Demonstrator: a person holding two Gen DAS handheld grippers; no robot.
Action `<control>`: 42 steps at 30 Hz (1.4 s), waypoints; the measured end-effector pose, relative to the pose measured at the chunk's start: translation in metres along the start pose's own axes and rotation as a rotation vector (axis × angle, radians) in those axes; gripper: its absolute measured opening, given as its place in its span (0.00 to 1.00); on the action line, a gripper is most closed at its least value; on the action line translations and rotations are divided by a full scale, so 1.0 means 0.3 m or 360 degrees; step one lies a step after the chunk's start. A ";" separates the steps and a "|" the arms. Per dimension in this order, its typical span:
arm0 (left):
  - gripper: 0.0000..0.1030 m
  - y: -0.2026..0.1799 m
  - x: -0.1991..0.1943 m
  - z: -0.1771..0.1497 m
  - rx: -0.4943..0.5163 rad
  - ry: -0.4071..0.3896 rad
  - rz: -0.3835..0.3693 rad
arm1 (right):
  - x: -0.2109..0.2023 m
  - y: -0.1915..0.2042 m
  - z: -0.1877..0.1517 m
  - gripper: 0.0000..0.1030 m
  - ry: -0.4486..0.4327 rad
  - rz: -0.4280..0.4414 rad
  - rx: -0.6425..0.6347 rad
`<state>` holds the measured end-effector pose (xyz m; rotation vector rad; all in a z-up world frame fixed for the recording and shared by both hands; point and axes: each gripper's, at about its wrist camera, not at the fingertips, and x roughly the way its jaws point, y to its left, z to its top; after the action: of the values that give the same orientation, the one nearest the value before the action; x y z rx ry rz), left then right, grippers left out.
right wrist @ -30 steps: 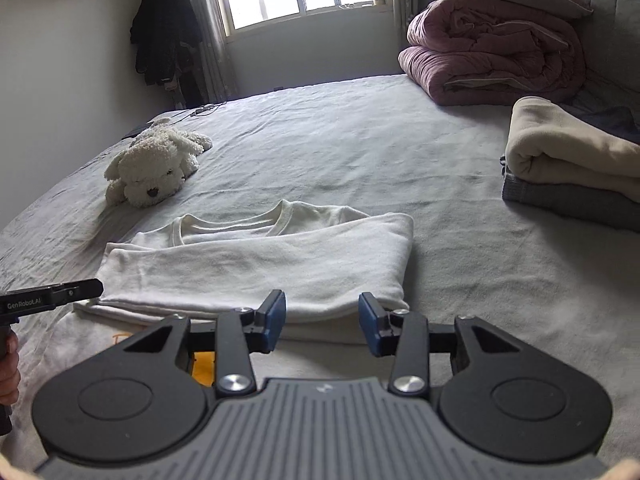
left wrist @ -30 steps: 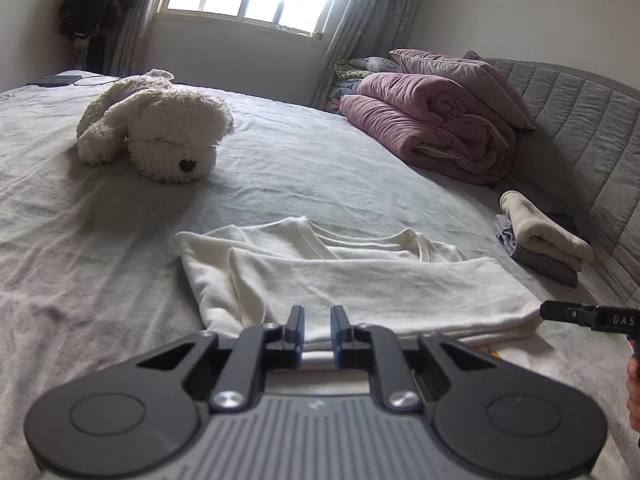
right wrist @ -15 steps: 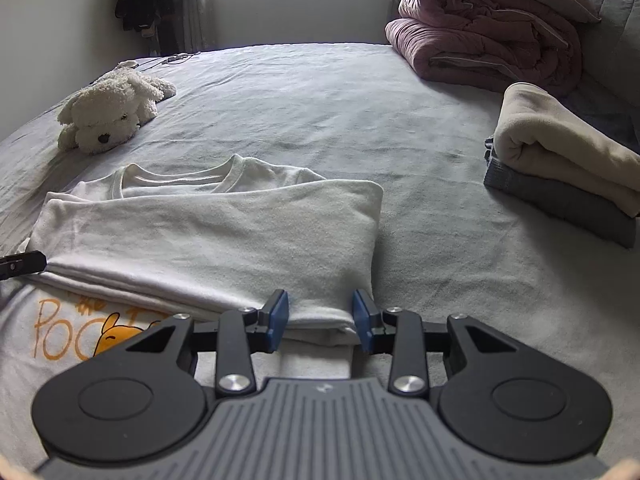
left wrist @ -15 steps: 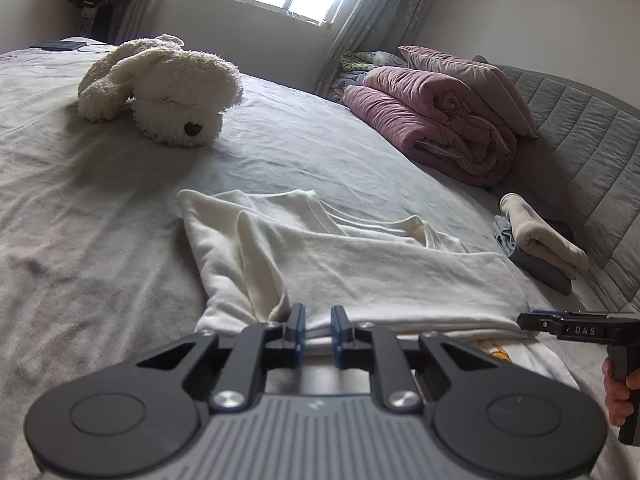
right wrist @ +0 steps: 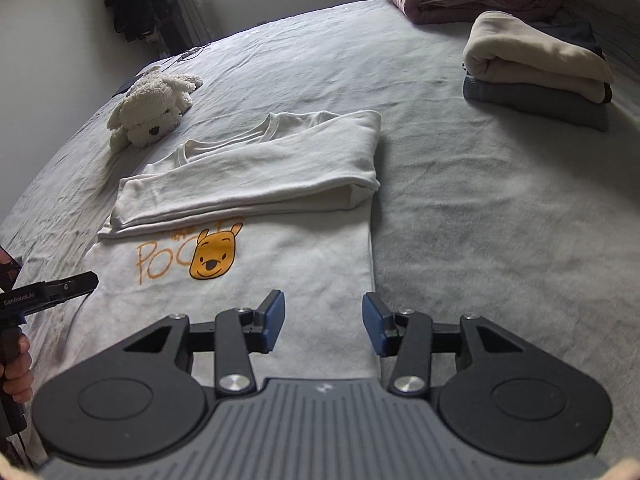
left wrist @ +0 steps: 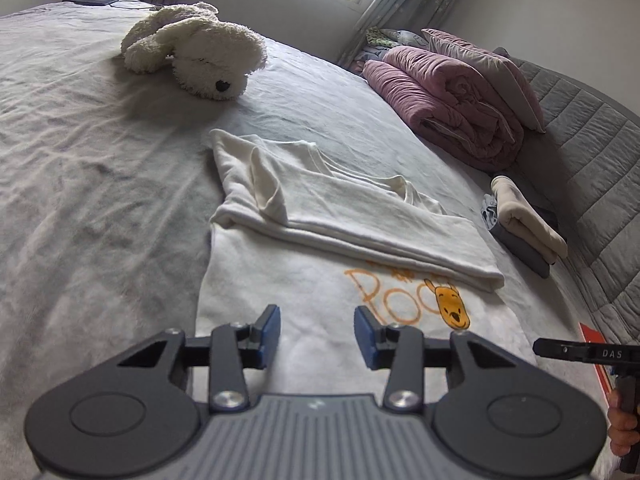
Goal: Fold clothes
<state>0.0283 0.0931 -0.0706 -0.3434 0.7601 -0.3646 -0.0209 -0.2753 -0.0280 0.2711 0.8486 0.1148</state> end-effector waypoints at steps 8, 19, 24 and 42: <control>0.42 0.066 -0.183 -0.099 -0.0103 0.0088 0.0026 | -0.122 -0.101 -0.173 0.46 0.0085 0.0145 0.0212; 0.42 0.192 -0.366 -0.224 -0.0359 0.0357 -0.0112 | -0.265 -0.247 -0.352 0.46 0.0212 0.0440 0.0515; 0.37 0.222 -0.365 -0.280 -0.0482 0.0531 -0.0317 | -0.271 -0.288 -0.409 0.46 0.0306 0.0632 0.0682; 0.23 0.268 -0.304 -0.373 -0.0793 0.0626 -0.0606 | -0.176 -0.250 -0.430 0.25 0.0370 0.0858 0.0818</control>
<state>-0.0972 0.1853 -0.1258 -0.9109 1.1764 -0.6115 -0.1533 -0.3337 -0.0920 0.9838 1.0115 0.4390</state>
